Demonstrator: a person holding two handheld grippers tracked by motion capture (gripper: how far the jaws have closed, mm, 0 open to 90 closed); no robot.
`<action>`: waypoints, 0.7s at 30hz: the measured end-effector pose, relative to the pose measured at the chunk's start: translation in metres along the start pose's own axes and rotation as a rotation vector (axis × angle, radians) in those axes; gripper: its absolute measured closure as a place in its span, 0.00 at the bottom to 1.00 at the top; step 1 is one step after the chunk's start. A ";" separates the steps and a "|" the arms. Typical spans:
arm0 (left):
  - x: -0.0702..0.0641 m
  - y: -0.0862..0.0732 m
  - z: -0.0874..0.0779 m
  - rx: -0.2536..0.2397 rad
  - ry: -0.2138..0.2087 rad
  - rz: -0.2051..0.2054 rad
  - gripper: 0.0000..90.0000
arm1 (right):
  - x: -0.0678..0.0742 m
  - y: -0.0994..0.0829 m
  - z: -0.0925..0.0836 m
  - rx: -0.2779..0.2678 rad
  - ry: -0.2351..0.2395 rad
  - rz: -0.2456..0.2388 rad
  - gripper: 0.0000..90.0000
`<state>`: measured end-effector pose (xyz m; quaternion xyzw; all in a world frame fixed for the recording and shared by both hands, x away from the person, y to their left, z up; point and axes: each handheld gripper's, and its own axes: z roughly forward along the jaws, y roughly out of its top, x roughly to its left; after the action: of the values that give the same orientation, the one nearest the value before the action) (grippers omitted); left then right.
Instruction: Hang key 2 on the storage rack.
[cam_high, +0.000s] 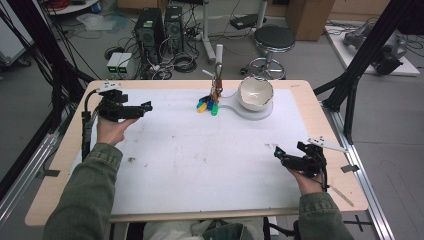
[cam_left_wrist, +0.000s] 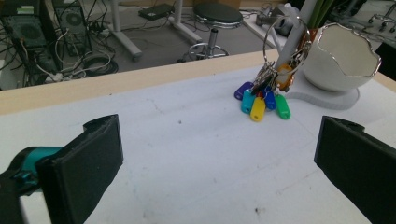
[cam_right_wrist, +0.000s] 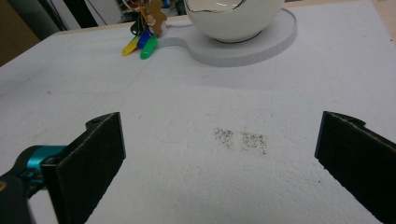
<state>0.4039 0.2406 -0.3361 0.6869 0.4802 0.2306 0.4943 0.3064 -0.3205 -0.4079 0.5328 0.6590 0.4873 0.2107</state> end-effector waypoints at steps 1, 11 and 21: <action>0.001 -0.002 -0.003 -0.002 0.005 -0.004 0.02 | 0.000 0.000 0.000 -0.006 -0.003 -0.004 0.01; 0.006 -0.021 -0.022 -0.007 0.017 -0.012 0.02 | 0.001 0.001 -0.001 -0.010 -0.014 -0.018 0.01; 0.013 -0.035 -0.034 -0.020 0.044 -0.030 0.02 | 0.000 0.000 -0.001 -0.010 -0.025 -0.018 0.01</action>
<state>0.3679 0.2694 -0.3560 0.6696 0.4988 0.2431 0.4937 0.3055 -0.3204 -0.4079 0.5318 0.6588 0.4818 0.2259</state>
